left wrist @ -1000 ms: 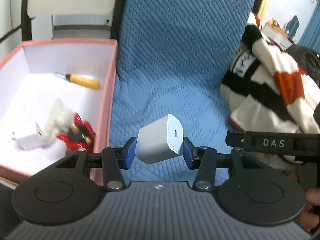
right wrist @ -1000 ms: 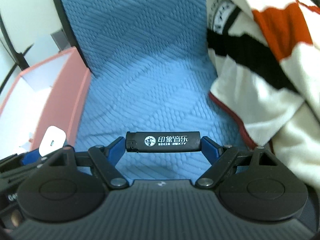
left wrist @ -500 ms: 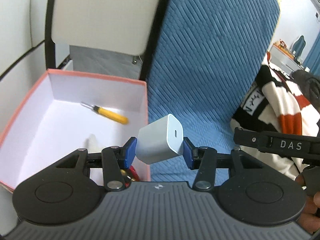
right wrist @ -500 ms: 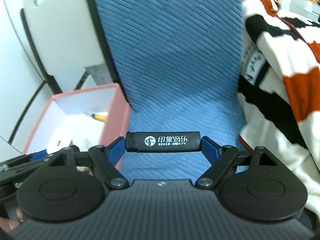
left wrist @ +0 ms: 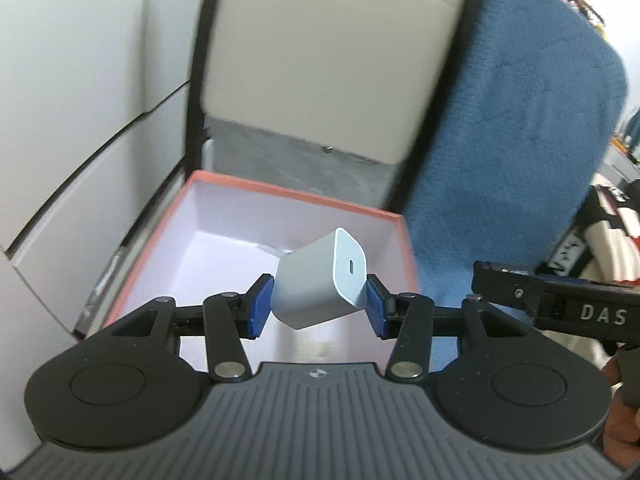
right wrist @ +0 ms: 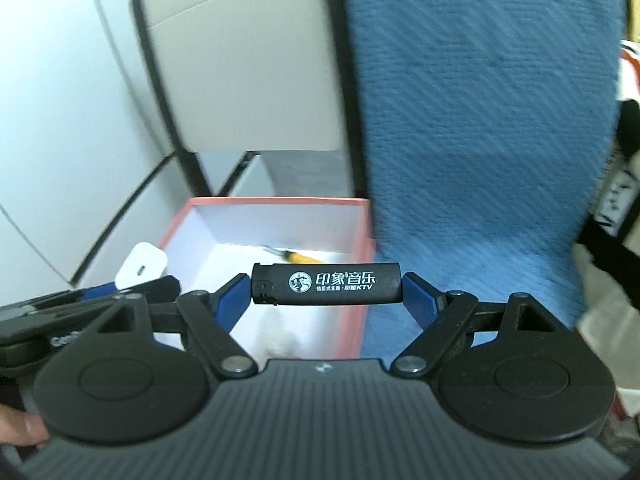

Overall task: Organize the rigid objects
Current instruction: 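Carry the charger and USB stick with both tools over the pink box, then open both grippers to drop the charger and USB stick into the box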

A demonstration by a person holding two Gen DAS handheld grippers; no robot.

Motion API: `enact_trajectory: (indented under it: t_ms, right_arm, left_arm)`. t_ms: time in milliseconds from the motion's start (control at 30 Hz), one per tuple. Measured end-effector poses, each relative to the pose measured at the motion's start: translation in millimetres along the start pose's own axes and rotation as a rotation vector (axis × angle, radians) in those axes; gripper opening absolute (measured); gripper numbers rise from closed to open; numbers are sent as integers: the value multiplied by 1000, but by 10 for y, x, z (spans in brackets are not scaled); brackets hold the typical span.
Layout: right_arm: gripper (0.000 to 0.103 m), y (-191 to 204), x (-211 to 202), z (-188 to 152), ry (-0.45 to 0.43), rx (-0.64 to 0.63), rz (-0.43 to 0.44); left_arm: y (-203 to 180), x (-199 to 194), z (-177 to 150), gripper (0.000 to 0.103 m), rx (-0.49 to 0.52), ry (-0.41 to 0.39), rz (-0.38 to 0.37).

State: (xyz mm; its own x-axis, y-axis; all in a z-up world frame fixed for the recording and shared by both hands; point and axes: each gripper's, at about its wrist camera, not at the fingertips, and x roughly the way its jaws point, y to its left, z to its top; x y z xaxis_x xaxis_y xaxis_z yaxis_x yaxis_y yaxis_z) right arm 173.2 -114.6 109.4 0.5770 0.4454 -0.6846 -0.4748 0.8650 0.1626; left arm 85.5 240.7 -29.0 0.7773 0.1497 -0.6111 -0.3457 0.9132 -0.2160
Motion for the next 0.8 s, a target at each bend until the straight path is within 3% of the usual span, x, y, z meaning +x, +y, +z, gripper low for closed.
enact_trajectory:
  t_ms: [433, 800]
  right_arm:
    - [84, 516, 961, -368, 206, -120, 80]
    - [84, 434, 1182, -429, 252, -119, 50]
  left_arm:
    - [766, 710, -309, 55, -44, 189, 90]
    - [887, 923, -485, 55, -61, 257, 67]
